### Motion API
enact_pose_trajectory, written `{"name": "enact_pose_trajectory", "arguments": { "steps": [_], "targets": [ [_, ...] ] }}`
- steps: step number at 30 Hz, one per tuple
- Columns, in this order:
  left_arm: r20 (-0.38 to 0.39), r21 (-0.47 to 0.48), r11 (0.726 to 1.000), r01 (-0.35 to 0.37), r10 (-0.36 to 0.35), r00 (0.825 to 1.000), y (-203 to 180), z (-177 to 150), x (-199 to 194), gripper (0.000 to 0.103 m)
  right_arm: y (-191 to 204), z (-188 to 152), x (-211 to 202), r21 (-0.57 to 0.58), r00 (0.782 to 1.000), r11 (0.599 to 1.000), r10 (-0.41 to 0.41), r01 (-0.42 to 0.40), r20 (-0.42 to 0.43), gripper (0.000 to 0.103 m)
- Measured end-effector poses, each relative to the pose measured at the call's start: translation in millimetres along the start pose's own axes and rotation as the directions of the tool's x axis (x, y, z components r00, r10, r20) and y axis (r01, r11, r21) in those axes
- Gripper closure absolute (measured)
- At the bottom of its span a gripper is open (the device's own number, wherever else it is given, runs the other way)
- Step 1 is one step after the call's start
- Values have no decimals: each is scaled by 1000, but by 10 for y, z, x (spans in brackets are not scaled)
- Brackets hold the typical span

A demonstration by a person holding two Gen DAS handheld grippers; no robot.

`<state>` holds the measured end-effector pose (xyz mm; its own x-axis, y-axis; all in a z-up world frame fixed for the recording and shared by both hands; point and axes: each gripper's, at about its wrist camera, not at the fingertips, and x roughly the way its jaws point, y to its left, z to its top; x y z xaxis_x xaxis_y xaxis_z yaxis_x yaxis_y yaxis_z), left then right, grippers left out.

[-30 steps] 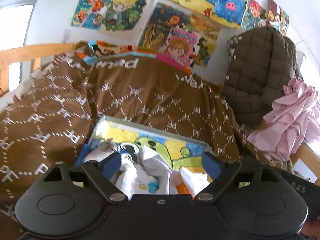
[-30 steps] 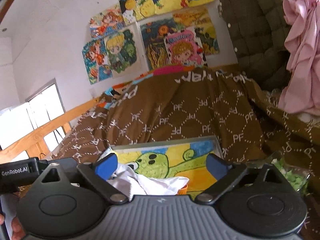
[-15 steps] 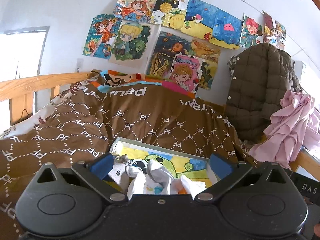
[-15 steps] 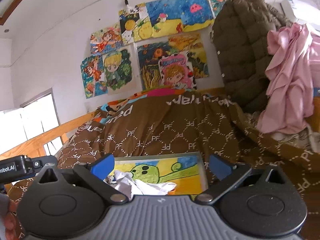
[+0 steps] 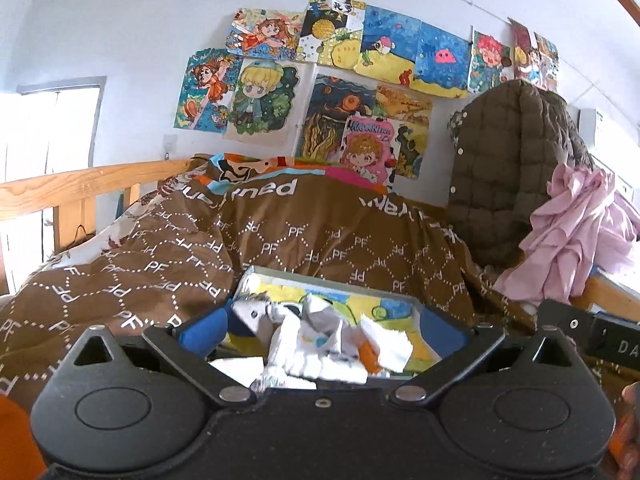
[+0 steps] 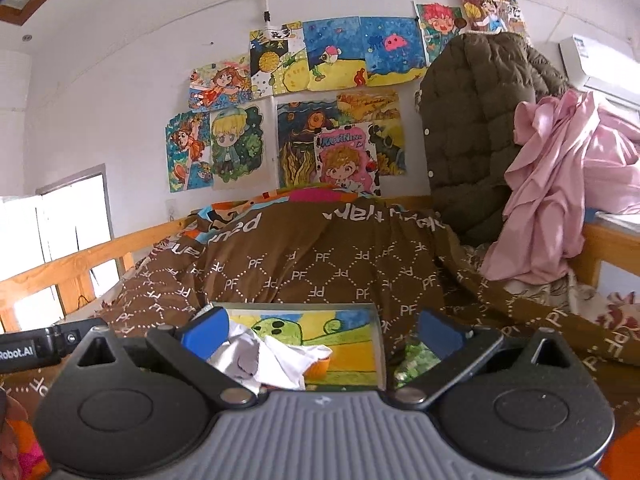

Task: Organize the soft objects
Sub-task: 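Withdraw both open tools from the tray toward the remaining items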

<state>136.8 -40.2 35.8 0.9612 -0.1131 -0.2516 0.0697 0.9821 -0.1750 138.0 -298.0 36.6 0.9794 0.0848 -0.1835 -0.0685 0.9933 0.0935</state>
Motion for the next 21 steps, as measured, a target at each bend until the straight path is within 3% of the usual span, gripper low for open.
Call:
{"name": "enact_pose_trajectory", "arguments": {
  "steps": [10, 21],
  "targets": [
    [-86, -11, 1000, 8, -8, 996, 23, -337, -237, 1, 33, -140, -322, -15, 1000, 1000, -4, 3, -27, 0],
    [-166, 37, 999, 37, -31, 986, -29, -554, -221, 1, 4, -239, -299, -12, 995, 999, -39, 38, -97, 0]
  ]
}}
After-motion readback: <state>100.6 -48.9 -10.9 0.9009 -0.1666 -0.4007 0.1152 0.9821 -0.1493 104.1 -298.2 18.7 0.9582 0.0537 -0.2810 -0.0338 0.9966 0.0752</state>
